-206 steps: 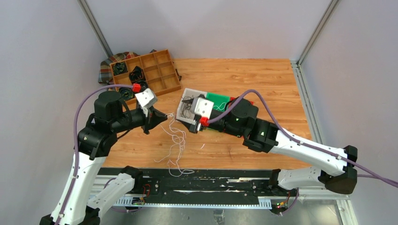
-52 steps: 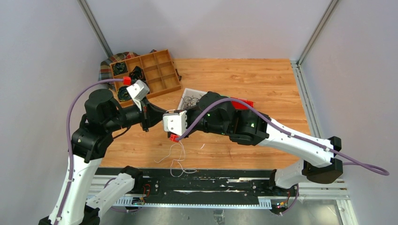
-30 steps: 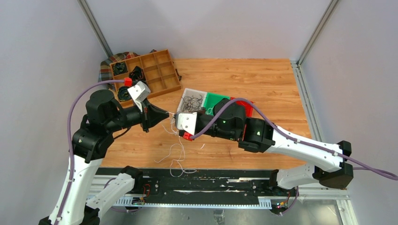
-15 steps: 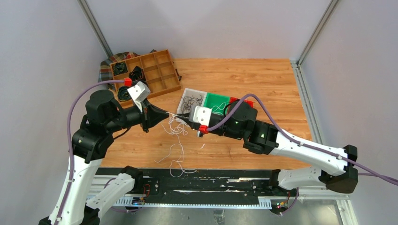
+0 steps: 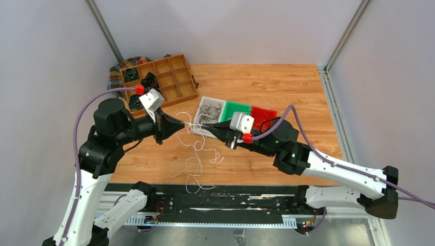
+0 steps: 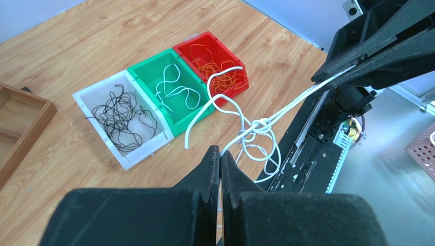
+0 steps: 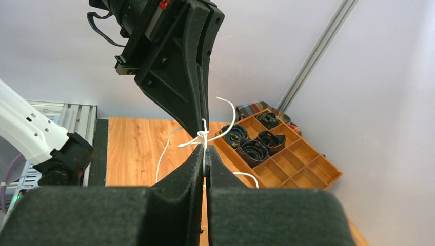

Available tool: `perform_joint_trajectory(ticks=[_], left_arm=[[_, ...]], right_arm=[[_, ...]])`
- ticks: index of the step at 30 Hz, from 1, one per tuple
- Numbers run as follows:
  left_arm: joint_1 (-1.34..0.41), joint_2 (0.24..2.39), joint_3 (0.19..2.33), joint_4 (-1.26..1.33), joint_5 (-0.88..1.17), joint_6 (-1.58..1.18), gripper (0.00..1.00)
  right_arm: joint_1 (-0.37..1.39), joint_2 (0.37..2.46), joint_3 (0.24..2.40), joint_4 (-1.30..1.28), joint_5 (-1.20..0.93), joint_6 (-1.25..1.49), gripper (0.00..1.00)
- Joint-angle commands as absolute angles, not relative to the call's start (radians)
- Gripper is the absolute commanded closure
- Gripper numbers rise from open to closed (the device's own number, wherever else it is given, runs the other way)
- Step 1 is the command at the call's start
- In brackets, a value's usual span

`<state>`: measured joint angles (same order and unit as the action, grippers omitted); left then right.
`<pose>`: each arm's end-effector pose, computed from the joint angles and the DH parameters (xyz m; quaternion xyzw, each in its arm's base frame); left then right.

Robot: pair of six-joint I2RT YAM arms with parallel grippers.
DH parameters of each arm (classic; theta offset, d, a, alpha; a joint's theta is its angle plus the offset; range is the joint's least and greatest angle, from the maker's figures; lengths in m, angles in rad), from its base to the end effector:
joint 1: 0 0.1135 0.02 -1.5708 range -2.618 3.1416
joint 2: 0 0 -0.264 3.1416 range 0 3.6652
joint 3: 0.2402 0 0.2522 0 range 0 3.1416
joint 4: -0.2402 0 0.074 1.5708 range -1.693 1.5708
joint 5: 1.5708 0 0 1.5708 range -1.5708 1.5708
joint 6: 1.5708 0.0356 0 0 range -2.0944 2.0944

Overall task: Untangle the cables
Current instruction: Untie the cable.

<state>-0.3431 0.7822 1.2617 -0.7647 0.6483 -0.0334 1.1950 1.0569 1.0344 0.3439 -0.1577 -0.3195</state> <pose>0.1064 -0.0608 0.4370 0.3057 0.7202 -0.3568 0.5105 0.0829 0.2253 0.4324 -0.4469 0.3798 0.3845 0.7128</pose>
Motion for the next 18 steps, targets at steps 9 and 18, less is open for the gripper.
perform_joint_trajectory(ticks=[9, 18], left_arm=[[-0.347, 0.786, 1.268, -0.762, 0.572, -0.019, 1.00], [-0.346, 0.786, 1.276, -0.768, 0.579, -0.019, 1.00]], right_arm=[[1.097, 0.944, 0.921, 0.571, -0.191, -0.067, 0.99], [1.065, 0.992, 1.044, 0.285, -0.206, -0.069, 0.74]])
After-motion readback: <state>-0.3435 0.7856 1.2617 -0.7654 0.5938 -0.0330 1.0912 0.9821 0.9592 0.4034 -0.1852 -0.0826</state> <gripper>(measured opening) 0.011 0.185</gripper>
